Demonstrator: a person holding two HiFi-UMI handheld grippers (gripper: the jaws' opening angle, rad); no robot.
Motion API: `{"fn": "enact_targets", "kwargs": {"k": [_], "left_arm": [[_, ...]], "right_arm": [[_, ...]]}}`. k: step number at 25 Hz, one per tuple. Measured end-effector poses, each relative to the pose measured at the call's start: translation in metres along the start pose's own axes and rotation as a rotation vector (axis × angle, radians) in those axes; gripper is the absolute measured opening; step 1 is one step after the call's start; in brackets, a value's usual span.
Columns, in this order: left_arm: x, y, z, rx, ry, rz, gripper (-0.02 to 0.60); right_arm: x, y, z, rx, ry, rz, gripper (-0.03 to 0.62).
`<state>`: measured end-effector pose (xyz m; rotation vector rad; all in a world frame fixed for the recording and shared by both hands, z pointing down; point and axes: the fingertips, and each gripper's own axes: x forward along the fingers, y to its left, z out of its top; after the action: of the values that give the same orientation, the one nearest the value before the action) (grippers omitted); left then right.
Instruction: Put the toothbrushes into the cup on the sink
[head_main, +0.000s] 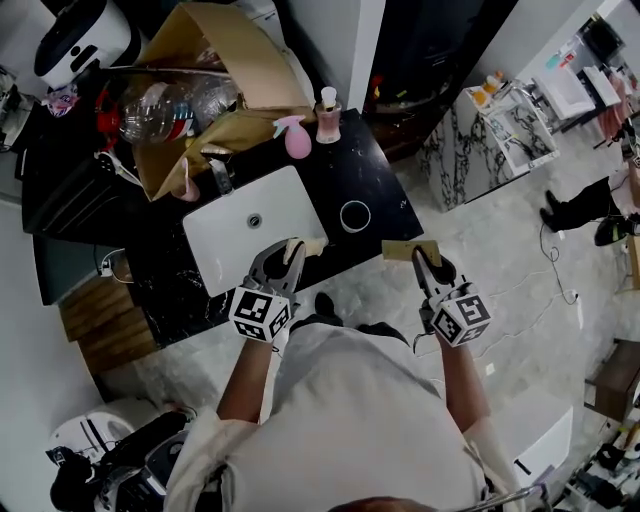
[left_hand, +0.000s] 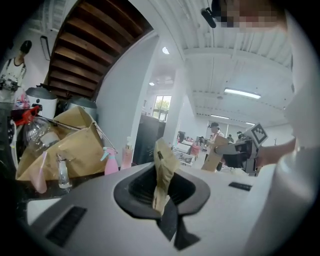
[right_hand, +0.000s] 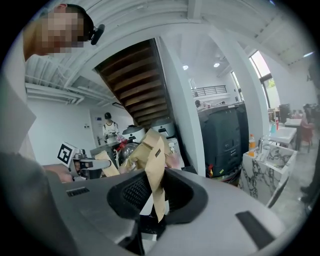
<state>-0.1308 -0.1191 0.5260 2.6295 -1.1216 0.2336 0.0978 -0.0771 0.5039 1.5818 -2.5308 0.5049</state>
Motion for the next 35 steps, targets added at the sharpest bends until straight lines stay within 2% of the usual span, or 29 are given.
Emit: {"fn": "enact_targets", "kwargs": {"k": [7, 14, 25, 35], "left_arm": [[0.008, 0.016, 0.009, 0.008, 0.005, -0.042, 0.038], [0.009, 0.019, 0.010, -0.005, -0.001, -0.039, 0.038], [0.005, 0.021, 0.013, -0.036, -0.031, 0.087, 0.038], [0.004, 0.026, 0.012, -0.069, -0.040, 0.192, 0.038]], "right_arm": [[0.011, 0.002, 0.012, -0.010, -0.011, -0.043, 0.078], [0.019, 0.003, 0.016, -0.020, -0.006, -0.049, 0.078], [0.036, -0.007, 0.029, -0.040, -0.009, 0.055, 0.078], [0.074, -0.014, 0.035, -0.057, 0.025, 0.175, 0.078]]}}
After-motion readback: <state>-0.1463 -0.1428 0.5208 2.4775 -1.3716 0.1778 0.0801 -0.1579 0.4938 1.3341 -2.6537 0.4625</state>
